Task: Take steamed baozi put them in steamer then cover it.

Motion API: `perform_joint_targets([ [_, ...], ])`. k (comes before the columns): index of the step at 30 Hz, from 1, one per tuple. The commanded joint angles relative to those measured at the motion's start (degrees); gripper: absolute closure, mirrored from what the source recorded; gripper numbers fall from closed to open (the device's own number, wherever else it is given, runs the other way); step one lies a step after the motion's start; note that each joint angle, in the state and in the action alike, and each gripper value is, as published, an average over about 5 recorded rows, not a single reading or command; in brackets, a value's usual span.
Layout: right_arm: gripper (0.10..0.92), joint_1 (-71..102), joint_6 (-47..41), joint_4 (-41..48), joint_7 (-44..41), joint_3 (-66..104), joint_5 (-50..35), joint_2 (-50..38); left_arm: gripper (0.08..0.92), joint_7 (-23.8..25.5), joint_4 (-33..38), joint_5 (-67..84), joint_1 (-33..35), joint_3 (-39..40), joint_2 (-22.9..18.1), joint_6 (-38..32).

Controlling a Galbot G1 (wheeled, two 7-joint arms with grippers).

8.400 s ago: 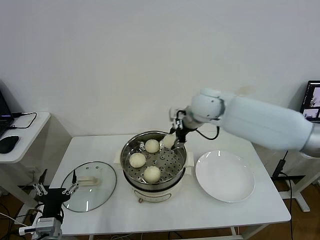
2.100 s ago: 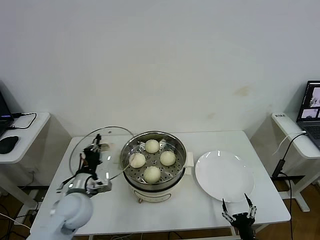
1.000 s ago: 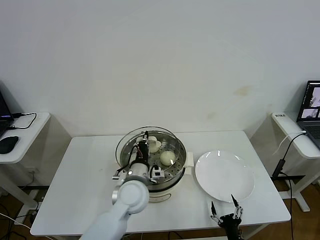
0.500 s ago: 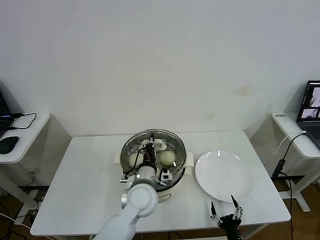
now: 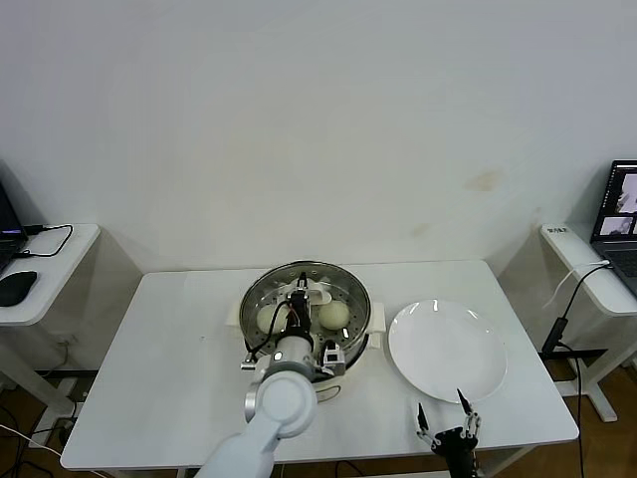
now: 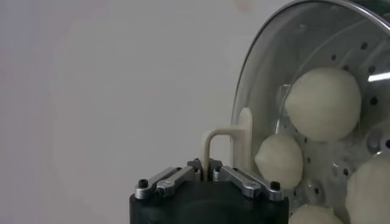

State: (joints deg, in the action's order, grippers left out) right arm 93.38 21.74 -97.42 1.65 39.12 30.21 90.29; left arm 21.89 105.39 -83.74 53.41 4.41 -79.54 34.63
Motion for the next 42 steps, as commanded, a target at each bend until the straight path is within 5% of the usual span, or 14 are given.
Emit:
perform_joint_targets([
  [1,0.203,0.09,0.17,0.01,0.03,0.05,0.03,0.01,0.865,-0.20,-0.71,-0.46,0.05,-0.04,-0.53,-0.01],
  [20,0.203,-0.14,0.39,0.36,-0.09,0.01,-0.17,-0.35,0.845,-2.25,-0.95,-0.22,0.90,-0.08,-1.14,-0.33],
  [32,0.203,0.16,0.32,0.20,-0.16,0.14,-0.40,-0.75,0.514,-4.89,7.88,4.84,6.41,-0.45,1.01,-0.18],
  [42,0.203,0.20,0.25,0.76,-1.20,0.18,-3.02,-0.87,0.233,-18.03,24.50,35.40,17.88,-9.74,13.17,-1.75],
])
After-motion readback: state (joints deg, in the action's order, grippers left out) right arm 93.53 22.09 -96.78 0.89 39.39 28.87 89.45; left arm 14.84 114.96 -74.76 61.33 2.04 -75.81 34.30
